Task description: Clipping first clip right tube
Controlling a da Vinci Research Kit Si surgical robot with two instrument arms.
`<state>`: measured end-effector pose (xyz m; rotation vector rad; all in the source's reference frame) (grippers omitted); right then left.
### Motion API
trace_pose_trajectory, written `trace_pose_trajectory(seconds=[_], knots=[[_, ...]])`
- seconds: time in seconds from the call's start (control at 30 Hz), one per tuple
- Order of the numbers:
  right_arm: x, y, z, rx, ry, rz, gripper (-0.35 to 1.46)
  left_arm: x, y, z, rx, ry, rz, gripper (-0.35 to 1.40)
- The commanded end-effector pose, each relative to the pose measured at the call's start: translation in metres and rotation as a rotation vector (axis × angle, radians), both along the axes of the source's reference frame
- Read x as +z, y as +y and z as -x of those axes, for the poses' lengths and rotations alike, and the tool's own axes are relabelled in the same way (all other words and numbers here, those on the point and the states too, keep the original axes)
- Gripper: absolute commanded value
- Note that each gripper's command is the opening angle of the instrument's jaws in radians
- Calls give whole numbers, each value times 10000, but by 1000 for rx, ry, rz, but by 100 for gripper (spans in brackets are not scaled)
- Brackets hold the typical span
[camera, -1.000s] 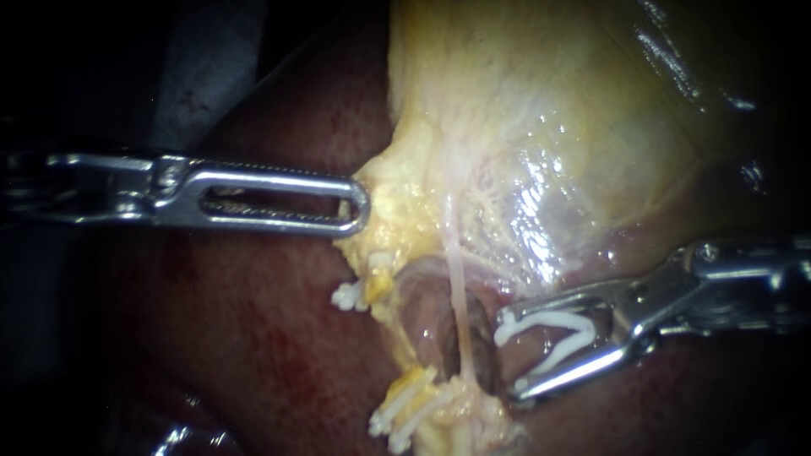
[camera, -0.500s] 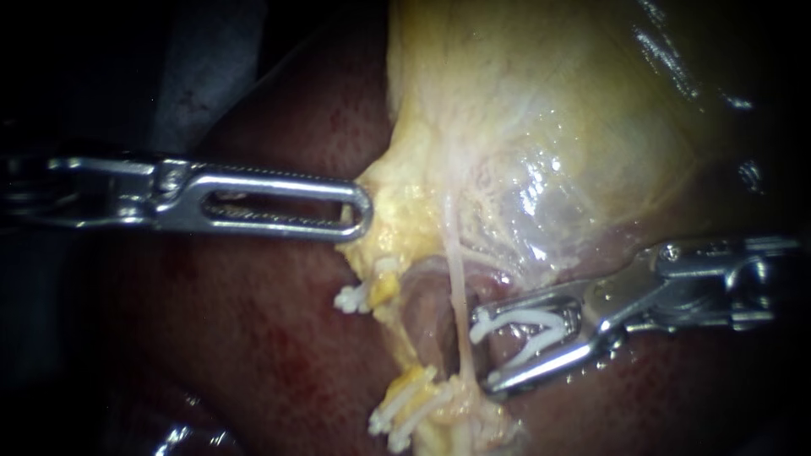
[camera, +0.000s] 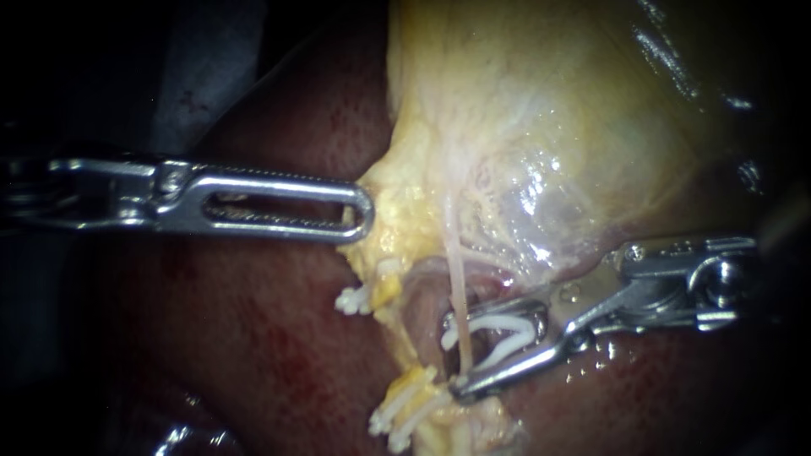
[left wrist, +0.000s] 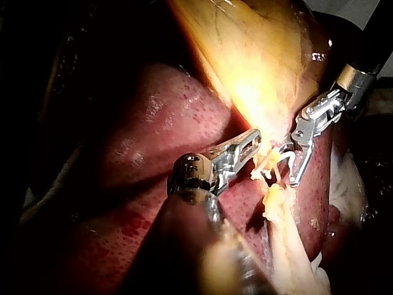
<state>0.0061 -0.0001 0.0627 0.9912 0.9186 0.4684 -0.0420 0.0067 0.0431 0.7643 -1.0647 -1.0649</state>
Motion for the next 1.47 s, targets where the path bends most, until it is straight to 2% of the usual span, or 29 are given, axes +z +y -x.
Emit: trace_pose_trajectory(seconds=[0.03,0.4,0.57,0.67,0.77,0.87,1.47], knots=[[0,1,0,1,-2,-2,44,0,0,0,0,0,0,-35],[3,4,1,7,-9,-23,30,0,0,0,0,0,0,-35],[5,7,4,10,-21,-50,-5,0,0,0,0,0,0,-35],[7,10,6,-15,-19,-56,-23,0,0,0,0,0,0,-35],[8,10,7,-32,-18,-54,-33,0,0,0,0,0,0,-35],[7,10,7,-44,-12,-54,-35,0,0,0,0,0,0,-35],[7,9,8,-46,-16,-63,-35,1,0,1,-1,0,0,-35]])
